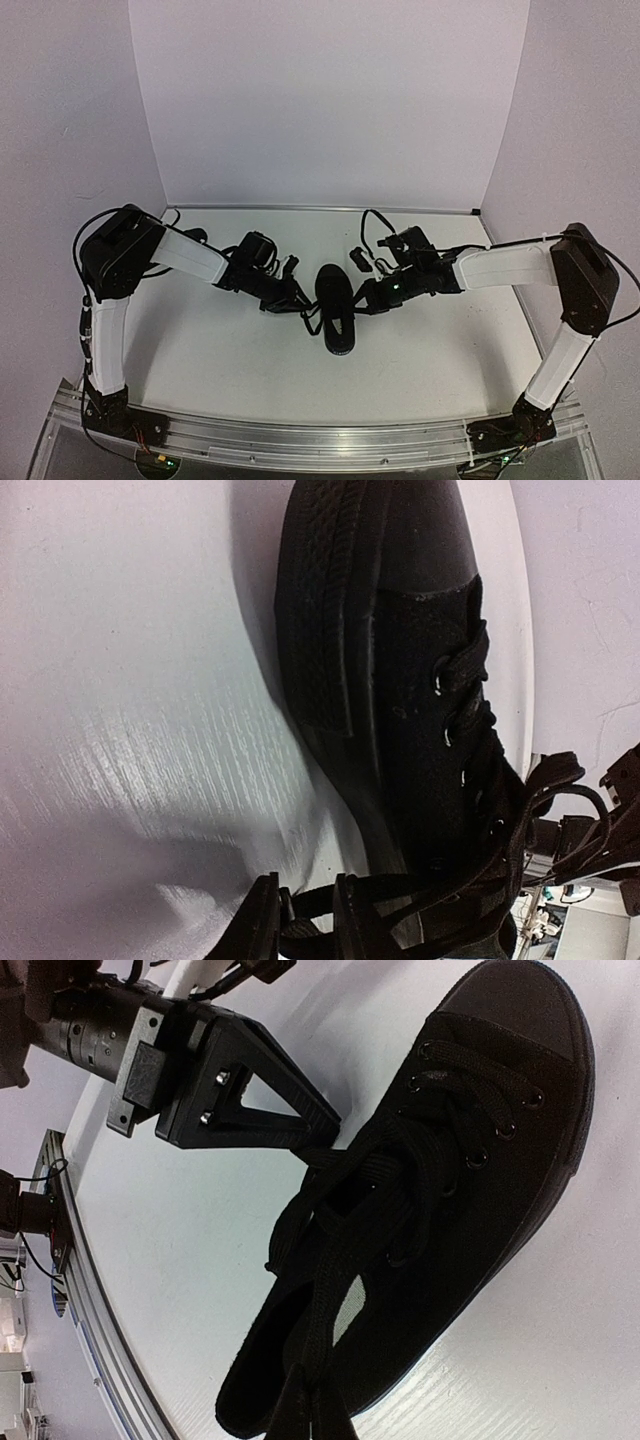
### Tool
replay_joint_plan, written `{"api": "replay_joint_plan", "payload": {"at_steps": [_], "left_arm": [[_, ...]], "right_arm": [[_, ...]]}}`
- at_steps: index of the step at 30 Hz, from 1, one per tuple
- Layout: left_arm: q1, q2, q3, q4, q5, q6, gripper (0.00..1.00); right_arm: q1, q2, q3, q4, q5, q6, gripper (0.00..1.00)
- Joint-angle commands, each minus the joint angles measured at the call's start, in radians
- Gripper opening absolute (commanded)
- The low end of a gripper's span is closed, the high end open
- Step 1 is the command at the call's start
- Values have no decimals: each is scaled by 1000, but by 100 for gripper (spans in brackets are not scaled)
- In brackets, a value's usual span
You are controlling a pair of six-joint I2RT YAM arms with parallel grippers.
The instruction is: Tie the shoes
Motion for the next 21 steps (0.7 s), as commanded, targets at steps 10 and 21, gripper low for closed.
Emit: {"api": "replay_joint_plan", "payload": {"at_steps": [10,21], "left_arm": [[-4,26,34,16,-13,-9,3],[37,-126,50,-57,-119,25,0]], "right_arm": [[-4,-9,-7,0,9,-8,0],[-9,-97,-13,-48,52,0,0]]}}
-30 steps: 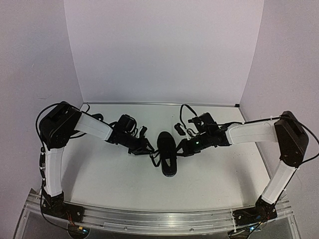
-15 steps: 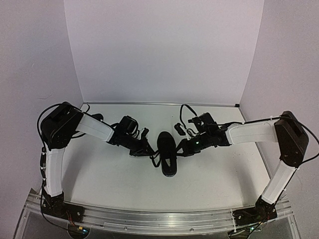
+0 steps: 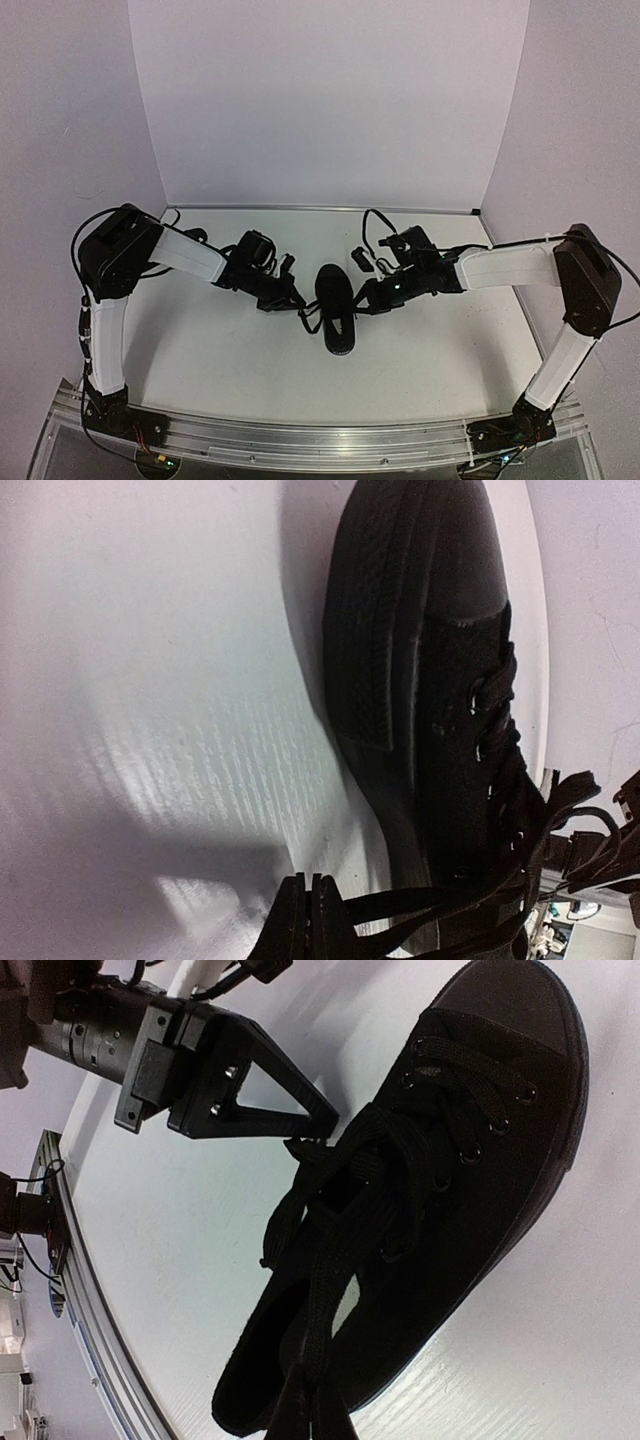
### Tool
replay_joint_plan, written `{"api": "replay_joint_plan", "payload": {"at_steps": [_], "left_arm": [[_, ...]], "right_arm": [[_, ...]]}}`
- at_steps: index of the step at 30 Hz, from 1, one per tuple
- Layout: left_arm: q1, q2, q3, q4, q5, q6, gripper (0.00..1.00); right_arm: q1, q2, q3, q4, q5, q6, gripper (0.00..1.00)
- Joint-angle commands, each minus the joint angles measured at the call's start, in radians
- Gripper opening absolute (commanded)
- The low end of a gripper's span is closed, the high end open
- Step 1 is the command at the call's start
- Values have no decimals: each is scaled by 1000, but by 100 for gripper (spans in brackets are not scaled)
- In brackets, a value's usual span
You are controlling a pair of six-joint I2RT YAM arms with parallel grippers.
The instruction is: Tie the shoes
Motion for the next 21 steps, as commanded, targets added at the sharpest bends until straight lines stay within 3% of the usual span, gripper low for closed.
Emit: {"api": "replay_joint_plan", "payload": {"at_steps": [1,10,21], "left_arm": [[36,-136,66,-71,-86,41,0],[108,-224,143,-186,-150,76,0],[204,-340,8,-215,-285,28,0]], "right_arm": [[-12,-101,-15,-45,48,-1,0],[-76,-274,-84,-135,166,35,0],[-157,-425,-273,-156,412,195,0]]}}
